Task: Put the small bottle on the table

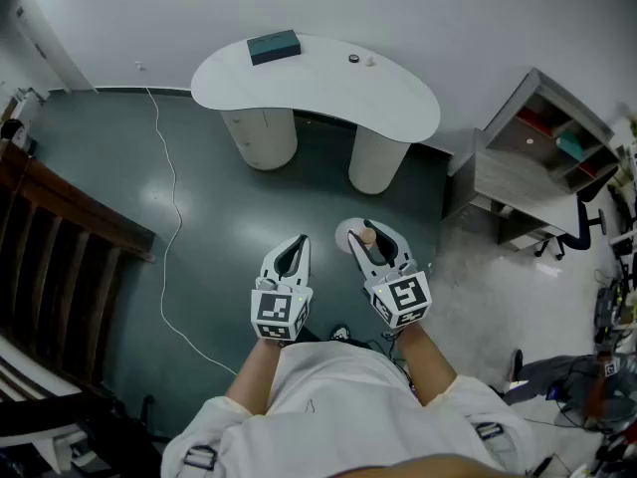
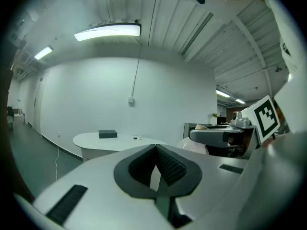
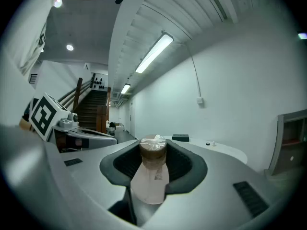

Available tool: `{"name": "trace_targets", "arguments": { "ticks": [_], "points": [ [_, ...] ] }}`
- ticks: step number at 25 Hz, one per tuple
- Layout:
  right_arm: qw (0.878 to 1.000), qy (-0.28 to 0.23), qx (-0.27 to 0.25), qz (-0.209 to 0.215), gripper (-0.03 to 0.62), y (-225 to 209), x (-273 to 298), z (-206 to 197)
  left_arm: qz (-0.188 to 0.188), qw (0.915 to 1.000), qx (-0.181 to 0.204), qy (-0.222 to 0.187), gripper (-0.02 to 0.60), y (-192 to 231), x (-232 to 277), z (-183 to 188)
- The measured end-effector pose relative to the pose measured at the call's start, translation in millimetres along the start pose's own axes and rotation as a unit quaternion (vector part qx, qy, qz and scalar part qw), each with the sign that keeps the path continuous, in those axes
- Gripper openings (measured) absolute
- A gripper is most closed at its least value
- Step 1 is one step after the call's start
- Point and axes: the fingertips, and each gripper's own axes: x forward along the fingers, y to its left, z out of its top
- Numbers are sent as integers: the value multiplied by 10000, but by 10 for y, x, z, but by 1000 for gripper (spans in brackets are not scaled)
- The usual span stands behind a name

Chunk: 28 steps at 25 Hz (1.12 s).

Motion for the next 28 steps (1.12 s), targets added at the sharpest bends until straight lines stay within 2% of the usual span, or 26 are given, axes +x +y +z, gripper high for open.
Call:
{"name": "trace_targets", "arguments": {
  "ticks": [14,21,28],
  "points": [
    [9999,-4,98,-139,138,-227,201,-16,-82,9999,-44,117,12,114,344,38],
    [9993,87,145,-327,138,-186,591,-10,-211,9994,-124,242,12,575,468,-16],
    [9981,61,172,-585,138,-160,1019,65,-461,9987,-53,191,12,1038,597,67]
  ]
}}
